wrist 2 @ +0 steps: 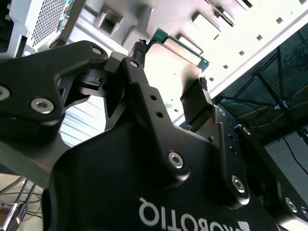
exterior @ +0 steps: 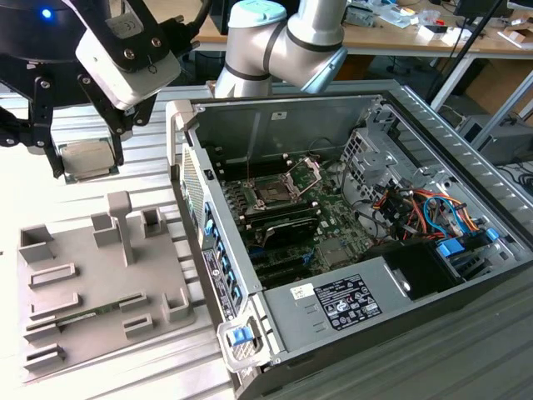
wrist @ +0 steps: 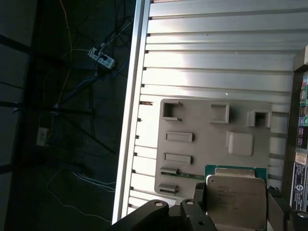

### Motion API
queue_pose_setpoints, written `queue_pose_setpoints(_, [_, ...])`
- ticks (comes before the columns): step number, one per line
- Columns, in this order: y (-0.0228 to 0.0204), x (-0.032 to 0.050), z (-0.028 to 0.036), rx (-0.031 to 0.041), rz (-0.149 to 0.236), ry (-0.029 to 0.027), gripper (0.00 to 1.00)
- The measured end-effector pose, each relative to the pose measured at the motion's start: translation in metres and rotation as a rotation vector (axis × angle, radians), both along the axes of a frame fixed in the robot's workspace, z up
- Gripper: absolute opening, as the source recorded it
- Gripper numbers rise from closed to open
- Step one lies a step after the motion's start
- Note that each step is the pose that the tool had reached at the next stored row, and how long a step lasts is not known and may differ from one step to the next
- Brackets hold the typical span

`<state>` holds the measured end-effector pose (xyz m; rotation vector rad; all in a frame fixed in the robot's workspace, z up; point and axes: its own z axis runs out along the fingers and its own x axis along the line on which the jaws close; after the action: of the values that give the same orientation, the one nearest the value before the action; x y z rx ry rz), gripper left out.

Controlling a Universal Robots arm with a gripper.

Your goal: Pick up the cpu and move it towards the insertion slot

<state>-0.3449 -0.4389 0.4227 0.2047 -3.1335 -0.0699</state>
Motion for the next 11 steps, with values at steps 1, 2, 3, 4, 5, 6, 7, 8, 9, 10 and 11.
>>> queue_pose_setpoints(1, [0.0000,0.0006,0.0000,0.0000,0.000,-0.0001,0.55])
queue_pose_setpoints(2, [0.0000,0.0013,-0.0001,0.0001,0.000,-0.0002,0.55])
queue_pose_setpoints(3, [0.0000,0.0025,-0.0001,0.0000,0.000,-0.0001,0.55])
queue_pose_setpoints(4, [0.0000,0.0036,-0.0001,0.0000,0.000,-0.0001,0.55])
queue_pose_setpoints(5, [0.0000,0.0045,-0.0001,0.0000,0.000,-0.0001,0.55])
queue_pose_setpoints(6, [0.0000,0.0052,-0.0001,0.0001,0.000,-0.0002,0.55])
queue_pose_setpoints(7, [0.0000,0.0066,-0.0001,0.0000,0.000,-0.0001,0.55])
queue_pose_setpoints(8, [0.0000,0.0080,-0.0001,0.0000,0.000,-0.0001,0.55])
queue_pose_setpoints(9, [0.0000,0.0090,-0.0001,0.0000,0.000,-0.0001,0.55])
queue_pose_setpoints(10, [0.0000,0.0105,-0.0001,0.0000,0.000,-0.0001,0.55])
queue_pose_setpoints(11, [0.0000,0.0119,-0.0001,0.0000,0.000,-0.0001,0.55])
